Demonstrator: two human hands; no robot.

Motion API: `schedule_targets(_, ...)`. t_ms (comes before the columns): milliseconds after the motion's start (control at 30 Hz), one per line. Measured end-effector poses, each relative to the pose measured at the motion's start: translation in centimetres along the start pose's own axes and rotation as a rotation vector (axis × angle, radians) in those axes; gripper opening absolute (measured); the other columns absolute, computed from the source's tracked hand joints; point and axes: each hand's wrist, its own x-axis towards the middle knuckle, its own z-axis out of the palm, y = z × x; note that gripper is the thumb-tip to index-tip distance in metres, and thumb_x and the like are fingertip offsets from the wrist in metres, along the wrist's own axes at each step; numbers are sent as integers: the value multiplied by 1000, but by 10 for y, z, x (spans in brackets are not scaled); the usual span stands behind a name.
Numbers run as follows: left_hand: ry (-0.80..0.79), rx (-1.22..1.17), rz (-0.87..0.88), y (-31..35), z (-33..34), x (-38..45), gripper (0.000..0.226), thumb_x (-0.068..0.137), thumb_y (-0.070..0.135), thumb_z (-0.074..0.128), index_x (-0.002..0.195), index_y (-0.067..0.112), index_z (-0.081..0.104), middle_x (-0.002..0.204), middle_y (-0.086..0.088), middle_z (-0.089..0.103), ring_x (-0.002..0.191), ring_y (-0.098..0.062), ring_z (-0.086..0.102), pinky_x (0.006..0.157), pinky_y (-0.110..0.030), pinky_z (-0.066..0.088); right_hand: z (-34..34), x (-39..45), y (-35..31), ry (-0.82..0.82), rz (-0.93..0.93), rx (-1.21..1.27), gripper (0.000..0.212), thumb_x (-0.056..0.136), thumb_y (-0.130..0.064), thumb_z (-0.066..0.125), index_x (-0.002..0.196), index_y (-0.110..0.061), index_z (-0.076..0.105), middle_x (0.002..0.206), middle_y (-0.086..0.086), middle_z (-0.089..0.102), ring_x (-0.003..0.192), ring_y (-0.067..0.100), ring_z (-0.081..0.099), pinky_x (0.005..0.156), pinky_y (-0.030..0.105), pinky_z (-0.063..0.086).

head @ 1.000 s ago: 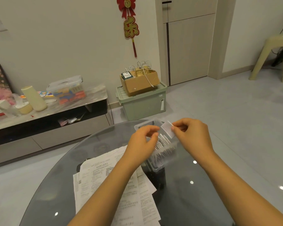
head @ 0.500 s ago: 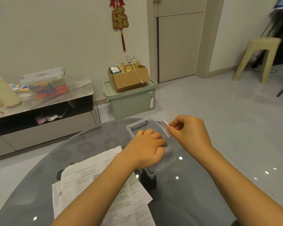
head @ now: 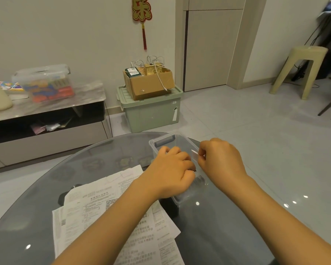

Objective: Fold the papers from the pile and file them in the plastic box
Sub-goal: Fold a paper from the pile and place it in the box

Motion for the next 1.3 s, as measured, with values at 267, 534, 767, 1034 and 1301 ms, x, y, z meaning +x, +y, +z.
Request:
schedule_targets(267, 34, -29, 30, 0, 1, -2, 80, 72, 44, -2, 113, 25, 64, 120, 10, 59, 96, -6, 35, 96, -27, 17, 3, 4, -7, -51, -12, -121, 14, 90, -23, 54, 94, -16, 65, 95, 2, 60, 76, 21, 49, 61, 27, 36)
schedule_targets(534, 91, -82, -47, 0, 7, -1, 73, 74, 42, 7, 124, 22, 56, 102, 2, 64, 97, -12, 47, 103, -32, 25, -3, 10, -3, -117, 6, -172, 16, 85, -26, 54, 91, -22, 69, 74, -2, 50, 75, 20, 43, 50, 21, 23)
schedule_targets(767, -14, -26, -32, 2, 2, 1, 72, 77, 39, 0, 112, 26, 62, 117, 9, 60, 93, -9, 38, 92, -31, 26, 1, 12, 6, -178, -17, 48, 13, 80, -19, 59, 77, -18, 71, 69, -4, 55, 73, 22, 58, 51, 23, 36)
schedule_targets(1034, -176, 46, -95, 5, -8, 6, 66, 82, 38, 8, 133, 35, 49, 138, 0, 43, 119, -14, 34, 102, -37, 22, 4, 7, 19, -22, -64, 297, 9, 86, -25, 60, 86, -22, 68, 75, -10, 51, 71, 12, 53, 62, 26, 43)
schedule_targets(1301, 82, -145, -173, 11, -25, -45, 58, 86, 33, 19, 136, 31, 48, 145, 6, 37, 133, -8, 24, 114, -33, 10, 0, -15, 12, 106, -232, 414, 6, 86, -26, 63, 87, -24, 69, 76, -15, 48, 66, 6, 49, 64, 25, 46)
